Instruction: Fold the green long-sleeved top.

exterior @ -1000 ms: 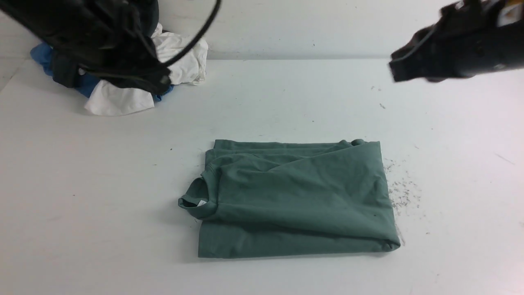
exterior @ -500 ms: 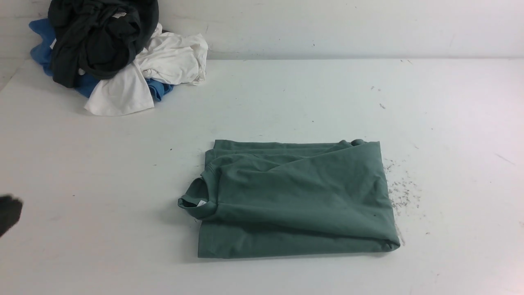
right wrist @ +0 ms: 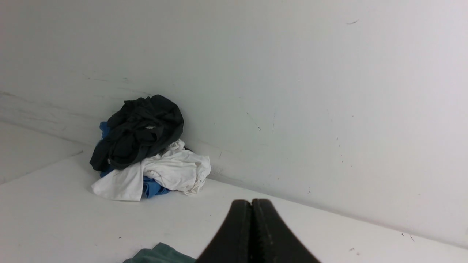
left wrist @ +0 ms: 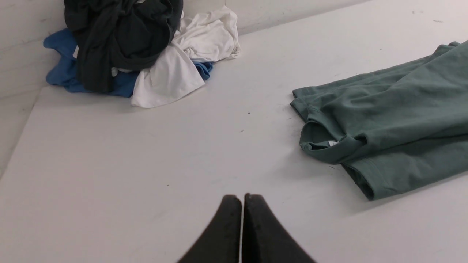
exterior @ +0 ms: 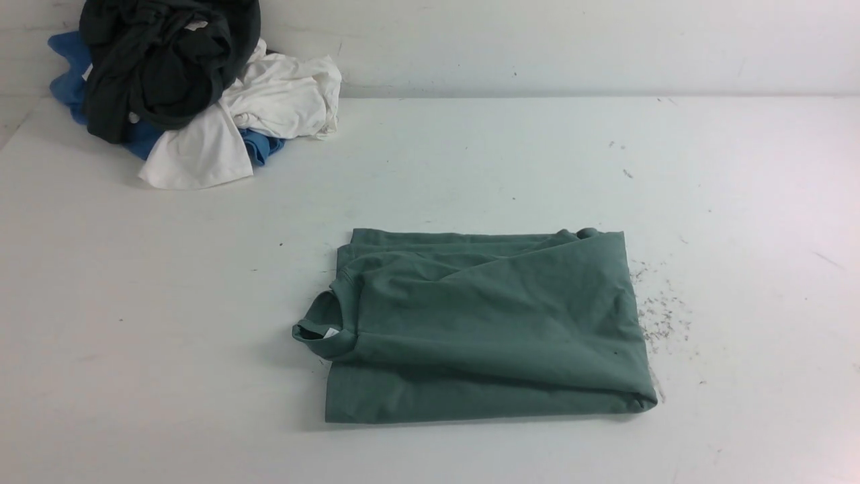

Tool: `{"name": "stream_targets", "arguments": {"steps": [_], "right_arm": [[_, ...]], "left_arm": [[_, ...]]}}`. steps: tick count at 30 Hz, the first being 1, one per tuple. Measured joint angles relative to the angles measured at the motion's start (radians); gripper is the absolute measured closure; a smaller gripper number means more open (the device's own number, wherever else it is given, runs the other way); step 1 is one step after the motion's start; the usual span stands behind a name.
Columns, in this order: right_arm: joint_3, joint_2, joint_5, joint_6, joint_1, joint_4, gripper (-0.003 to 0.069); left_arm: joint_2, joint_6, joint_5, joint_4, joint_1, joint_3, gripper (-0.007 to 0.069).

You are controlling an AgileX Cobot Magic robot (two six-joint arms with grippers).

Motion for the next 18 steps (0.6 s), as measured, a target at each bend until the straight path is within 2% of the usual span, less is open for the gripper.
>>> {"name": "stream_targets", "arguments": {"steps": [18], "right_arm": [[0.0,-0.001,0.041,0.0,0.0,0.0,0.0673]], "left_arm": [[0.004,-0.001,0.003,-0.001,0.0,0.0,0.0631]]}}
